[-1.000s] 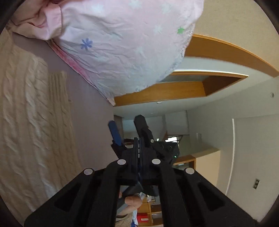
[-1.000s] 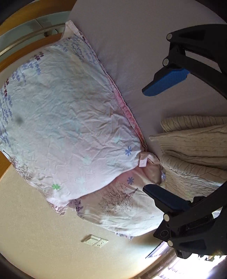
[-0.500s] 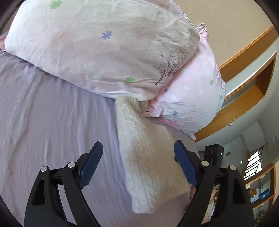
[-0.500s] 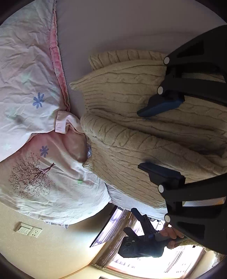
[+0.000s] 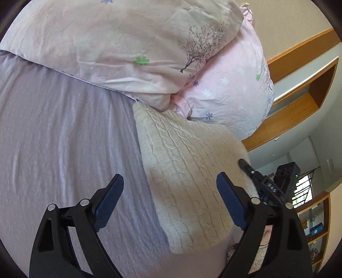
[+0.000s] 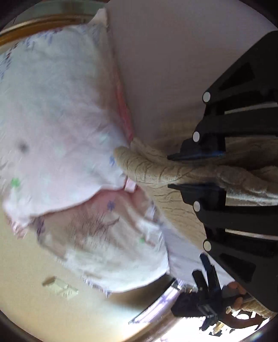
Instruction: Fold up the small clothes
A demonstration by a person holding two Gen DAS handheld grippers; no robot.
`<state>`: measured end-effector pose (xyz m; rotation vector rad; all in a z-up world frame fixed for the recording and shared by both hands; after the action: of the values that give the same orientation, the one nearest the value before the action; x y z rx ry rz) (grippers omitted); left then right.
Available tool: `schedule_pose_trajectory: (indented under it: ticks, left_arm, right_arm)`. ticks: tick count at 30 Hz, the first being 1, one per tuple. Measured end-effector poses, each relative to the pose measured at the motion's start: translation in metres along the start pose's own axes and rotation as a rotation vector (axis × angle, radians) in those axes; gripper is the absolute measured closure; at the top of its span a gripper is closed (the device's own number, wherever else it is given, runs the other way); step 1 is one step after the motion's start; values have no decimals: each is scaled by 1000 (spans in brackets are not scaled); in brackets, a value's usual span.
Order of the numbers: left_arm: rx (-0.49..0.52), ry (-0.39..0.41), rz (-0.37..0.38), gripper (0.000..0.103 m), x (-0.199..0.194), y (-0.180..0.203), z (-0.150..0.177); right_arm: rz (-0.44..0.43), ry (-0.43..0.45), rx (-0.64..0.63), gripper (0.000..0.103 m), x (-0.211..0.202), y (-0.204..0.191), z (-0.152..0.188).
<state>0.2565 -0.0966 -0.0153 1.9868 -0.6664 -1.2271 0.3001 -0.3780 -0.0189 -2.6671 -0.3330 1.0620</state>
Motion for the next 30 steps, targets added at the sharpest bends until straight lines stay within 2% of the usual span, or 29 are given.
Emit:
schedule_pose_trajectory:
  ticks: [1,2,3,4,7,10,11,12,13,15,17,18,19,21,22,23,24,25,26,27,28,29,30]
  left_arm:
    - [2,-19,-1,12,11,1,2]
    - [3,-40,-8,11,22,2,5]
    - [-1,-58,-16,11,32,2,7]
    - [-7,-74,-25,11,41,1,8]
    - [-20,-117,-51,11,65,0,14]
    - [11,-100,-59,8,73,5,16]
    - [17,-101,-45,8,74,7,17]
    - [13,-103,-27,8,76,8,19]
    - [14,-84,-22,13,76,8,20]
    - [13,-83,-31,36,75,3,20]
    - [1,-98,11,50,63,-3,15]
    - [-3,-108,35,56,54,-5,11]
    - [8,-108,49,56,41,-9,8]
    - [79,-47,3,56,14,-17,0]
    - [118,-21,-38,55,4,-23,-4]
    - [144,5,-87,52,-4,-31,-8]
    - [154,23,-130,50,-12,-39,-10]
    - [159,34,-155,50,-22,-45,-9]
    - [175,66,-172,49,-34,-46,-7]
    - [206,113,-202,43,-49,-45,-3]
    - [246,154,-231,35,-63,-42,1]
    - [281,192,-260,19,-77,-40,8]
    - [311,223,-285,12,-87,-39,15]
  right_arm:
    - [48,-47,50,56,4,19,11]
    - [53,-79,103,37,7,33,20]
    - [17,-84,152,32,9,42,26]
    - [-27,-81,183,27,9,47,30]
    - [-152,-125,235,25,16,48,40]
    - [-214,-154,255,24,29,38,47]
    - [-209,-147,247,31,29,37,47]
    - [-226,-148,249,45,30,35,49]
    - [-294,-158,270,71,34,26,52]
    - [-311,-128,279,75,30,17,52]
    - [-338,-108,266,77,25,-1,51]
    - [-369,-100,256,78,21,-12,49]
    - [-401,-99,239,79,18,-24,48]
    - [-447,-127,190,79,21,-52,52]
    - [-430,-155,150,76,27,-63,56]
    - [-372,-184,93,67,36,-70,61]
    - [-270,-197,31,58,42,-72,65]
    - [-165,-175,-12,35,39,-70,65]
    - [-73,-131,-44,26,29,-67,62]
    - [-17,-82,-71,26,15,-67,60]
    - [2,-32,-88,23,-1,-68,60]
    - [-11,2,-95,12,-16,-72,61]
    - [-31,16,-102,7,-27,-76,65]
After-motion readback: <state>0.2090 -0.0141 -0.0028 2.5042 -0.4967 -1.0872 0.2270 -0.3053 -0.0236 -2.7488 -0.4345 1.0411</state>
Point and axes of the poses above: each gripper's, at about its wrist camera, not at the fingertips, and x roughly the way its jaws point, y to its right, z to its underside, the point moved 9 cm from there along x, roughly the way its jaws point, and after that the axes turned 11 degrees about -x, right-handed, at the moved point
